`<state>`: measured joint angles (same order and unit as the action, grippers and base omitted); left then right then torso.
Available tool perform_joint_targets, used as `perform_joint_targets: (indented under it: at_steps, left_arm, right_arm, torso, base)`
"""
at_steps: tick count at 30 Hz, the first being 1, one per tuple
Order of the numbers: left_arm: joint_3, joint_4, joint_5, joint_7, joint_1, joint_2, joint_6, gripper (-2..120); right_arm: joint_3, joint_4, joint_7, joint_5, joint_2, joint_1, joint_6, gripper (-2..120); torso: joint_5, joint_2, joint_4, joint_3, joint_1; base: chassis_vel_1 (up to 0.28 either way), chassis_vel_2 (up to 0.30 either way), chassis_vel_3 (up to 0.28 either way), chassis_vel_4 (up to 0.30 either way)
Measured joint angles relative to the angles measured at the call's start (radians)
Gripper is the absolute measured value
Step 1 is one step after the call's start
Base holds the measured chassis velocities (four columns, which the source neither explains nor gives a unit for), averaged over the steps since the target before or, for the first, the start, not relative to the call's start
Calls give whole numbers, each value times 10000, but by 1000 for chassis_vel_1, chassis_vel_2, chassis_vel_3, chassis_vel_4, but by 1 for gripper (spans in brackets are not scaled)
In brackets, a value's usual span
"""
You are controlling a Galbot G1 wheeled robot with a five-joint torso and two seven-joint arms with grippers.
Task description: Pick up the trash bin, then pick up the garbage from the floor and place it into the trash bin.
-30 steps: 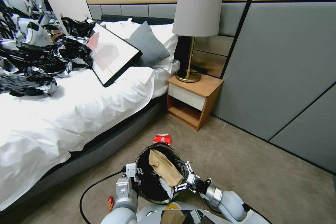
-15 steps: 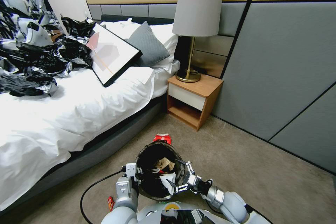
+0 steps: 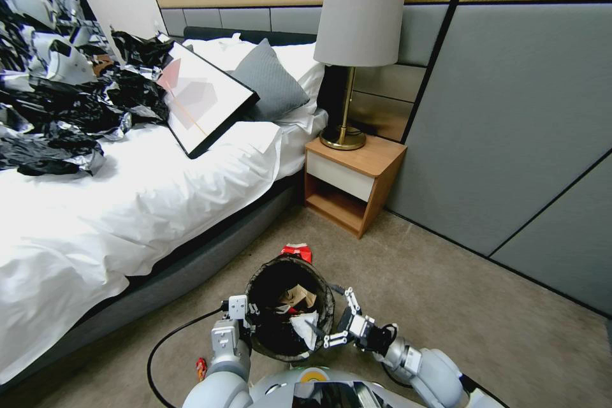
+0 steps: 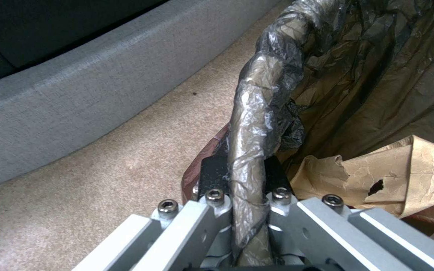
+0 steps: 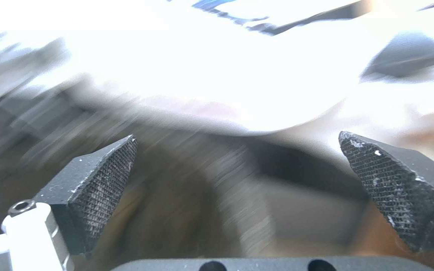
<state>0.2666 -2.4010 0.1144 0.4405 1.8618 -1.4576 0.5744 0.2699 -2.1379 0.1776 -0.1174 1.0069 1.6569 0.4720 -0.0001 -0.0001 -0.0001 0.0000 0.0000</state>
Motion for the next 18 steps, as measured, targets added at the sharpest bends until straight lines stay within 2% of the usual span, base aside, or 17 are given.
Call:
perform_joint_targets:
  at_steps: [4, 6, 8, 10, 18]
  left_arm:
    - [28, 17, -133, 2, 44, -15, -109, 0]
    - [44, 11, -188, 1, 131, -20, -217, 0]
    - [44, 9, -190, 1, 136, -19, -224, 0]
    - [40, -19, -224, 1, 179, -7, -292, 0]
    - [-33, -28, -240, 0, 203, 51, -406, 0]
  right_arm:
    - [252, -396, -819, -62, 519, -6, -100, 100]
    - [1005, -697, -1632, -187, 1441, -10, -106, 100]
    - [1056, -707, -1663, -200, 1496, -2, -102, 100]
    - [1714, -726, -1958, -370, 2067, 226, -11, 100]
    - [2210, -184, -2285, -703, 2576, 881, 398, 100]
  torso:
    - [-1, 0, 1, 0, 0]
    - [-1, 0, 2, 0, 0]
    - [0, 0, 1, 0, 0]
    - [1, 0, -1, 0, 0]
    - [0, 0, 1, 0, 0]
  base:
    - [0, 0, 0, 0]
    - [0, 0, 0, 0]
    - [0, 0, 0, 0]
    - [0, 0, 0, 0]
    - [0, 0, 0, 0]
